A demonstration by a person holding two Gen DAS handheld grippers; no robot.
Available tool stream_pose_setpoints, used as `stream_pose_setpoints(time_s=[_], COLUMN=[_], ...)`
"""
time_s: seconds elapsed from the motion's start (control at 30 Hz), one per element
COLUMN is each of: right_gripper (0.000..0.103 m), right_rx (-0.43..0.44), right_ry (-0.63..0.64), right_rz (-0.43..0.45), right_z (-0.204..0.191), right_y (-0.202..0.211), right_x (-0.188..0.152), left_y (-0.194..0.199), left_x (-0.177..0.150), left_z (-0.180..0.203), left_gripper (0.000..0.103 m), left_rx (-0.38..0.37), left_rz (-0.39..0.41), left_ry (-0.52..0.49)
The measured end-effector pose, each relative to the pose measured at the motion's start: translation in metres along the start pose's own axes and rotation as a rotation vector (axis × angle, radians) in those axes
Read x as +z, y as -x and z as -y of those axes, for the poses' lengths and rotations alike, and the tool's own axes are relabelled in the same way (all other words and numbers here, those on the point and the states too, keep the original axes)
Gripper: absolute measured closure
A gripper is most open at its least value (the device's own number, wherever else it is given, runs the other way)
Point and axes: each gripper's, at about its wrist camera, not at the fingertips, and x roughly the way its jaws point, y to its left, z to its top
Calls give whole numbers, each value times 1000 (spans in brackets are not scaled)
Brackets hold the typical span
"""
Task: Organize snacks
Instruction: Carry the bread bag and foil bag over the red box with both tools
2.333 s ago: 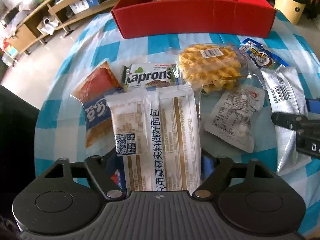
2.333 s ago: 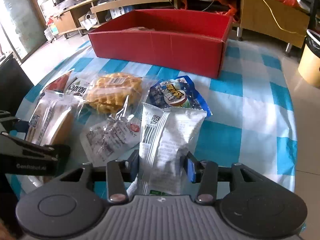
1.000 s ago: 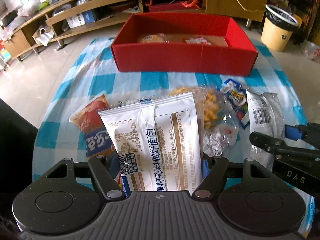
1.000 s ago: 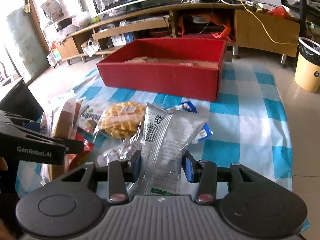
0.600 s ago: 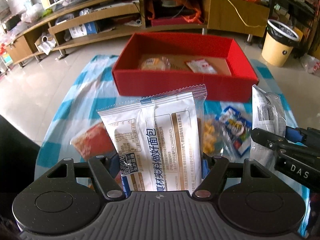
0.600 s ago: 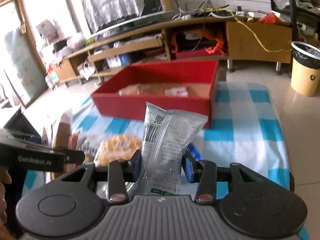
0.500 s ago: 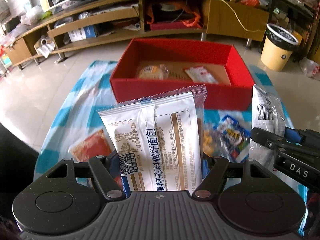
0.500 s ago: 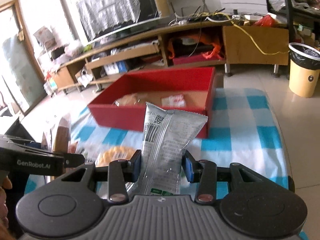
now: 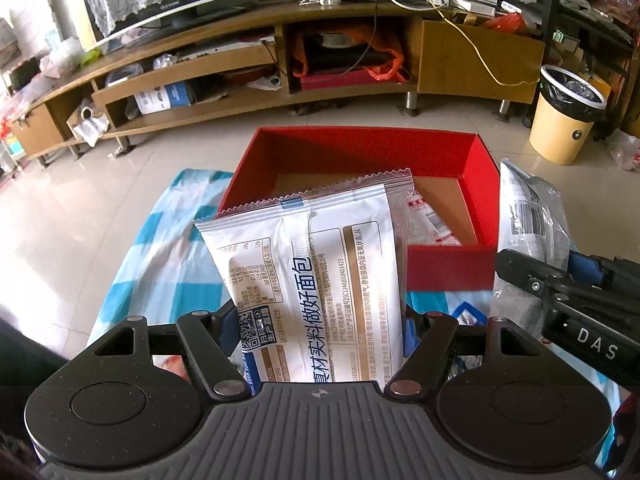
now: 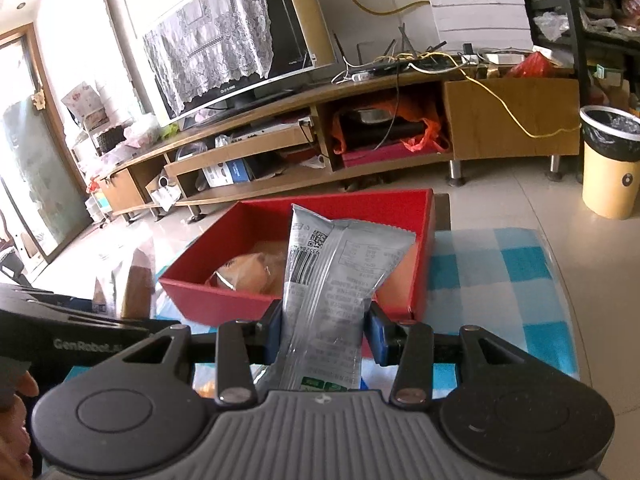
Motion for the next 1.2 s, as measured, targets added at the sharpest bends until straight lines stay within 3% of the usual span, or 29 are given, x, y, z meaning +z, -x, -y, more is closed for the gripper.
stream_pose_setpoints(time_s=[0.63,1.2], right_gripper=[63,63], right_rx=[-9,-17], right_ry=[54,81], right_rz=[36,30], right_z=[0,1], right_y=[-47,-82], right_x=[40,54], left_y=[-40,-71], left_x=[50,73], left_z=[-1,-6], left_gripper=[26,26], left_rx=[66,119], left_rz=[44,52], left_ry=[-12,-3])
